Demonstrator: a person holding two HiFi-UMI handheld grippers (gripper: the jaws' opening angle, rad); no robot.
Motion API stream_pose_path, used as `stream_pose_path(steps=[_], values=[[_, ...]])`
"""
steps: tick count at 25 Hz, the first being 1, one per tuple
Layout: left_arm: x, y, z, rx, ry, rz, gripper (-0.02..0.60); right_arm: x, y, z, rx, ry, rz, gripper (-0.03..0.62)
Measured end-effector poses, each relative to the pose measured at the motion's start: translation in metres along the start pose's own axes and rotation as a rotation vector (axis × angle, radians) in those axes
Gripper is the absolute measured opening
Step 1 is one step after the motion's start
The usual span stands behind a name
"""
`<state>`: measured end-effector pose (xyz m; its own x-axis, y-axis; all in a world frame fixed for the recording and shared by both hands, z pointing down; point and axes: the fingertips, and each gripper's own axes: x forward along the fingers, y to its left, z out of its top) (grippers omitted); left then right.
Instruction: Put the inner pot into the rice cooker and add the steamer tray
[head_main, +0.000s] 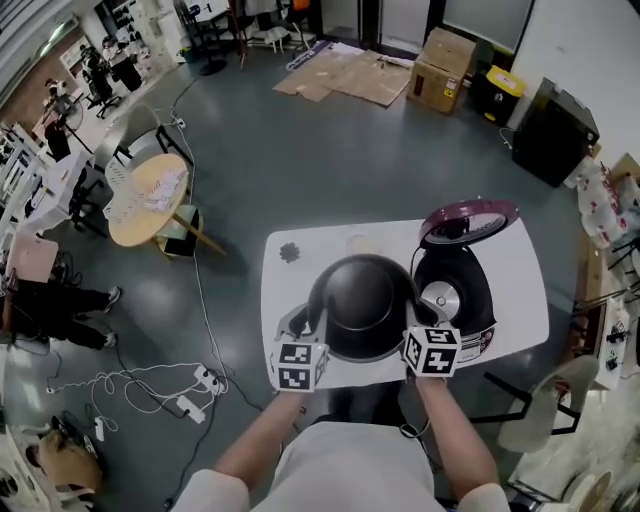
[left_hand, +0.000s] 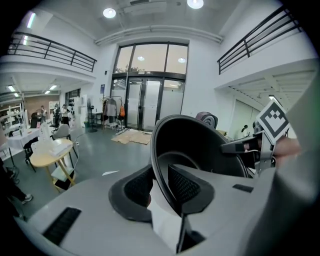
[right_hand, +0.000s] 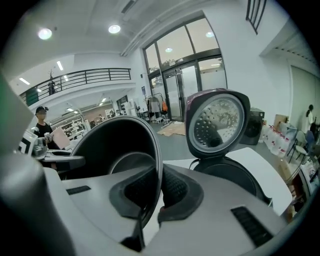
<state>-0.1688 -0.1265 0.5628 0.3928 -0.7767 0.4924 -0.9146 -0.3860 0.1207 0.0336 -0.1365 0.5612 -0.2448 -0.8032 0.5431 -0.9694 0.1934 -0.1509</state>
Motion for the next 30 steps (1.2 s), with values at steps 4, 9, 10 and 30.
stream_pose_path(steps=[4,9,10,30], values=[[0.007,-0.024,0.011,0.007,-0.005,-0.053,0.107,-0.018,-0.023,0.003,0.029,-0.023,-0.047,0.026],[0.013,-0.05,0.028,0.056,-0.016,-0.101,0.107,-0.037,-0.046,0.005,0.067,-0.051,-0.093,0.026],[0.015,-0.056,0.03,0.061,-0.018,-0.108,0.107,-0.04,-0.051,0.004,0.073,-0.054,-0.098,0.026],[0.079,-0.191,0.044,0.079,0.015,-0.145,0.114,-0.075,-0.196,0.005,0.095,-0.055,-0.116,0.026]])
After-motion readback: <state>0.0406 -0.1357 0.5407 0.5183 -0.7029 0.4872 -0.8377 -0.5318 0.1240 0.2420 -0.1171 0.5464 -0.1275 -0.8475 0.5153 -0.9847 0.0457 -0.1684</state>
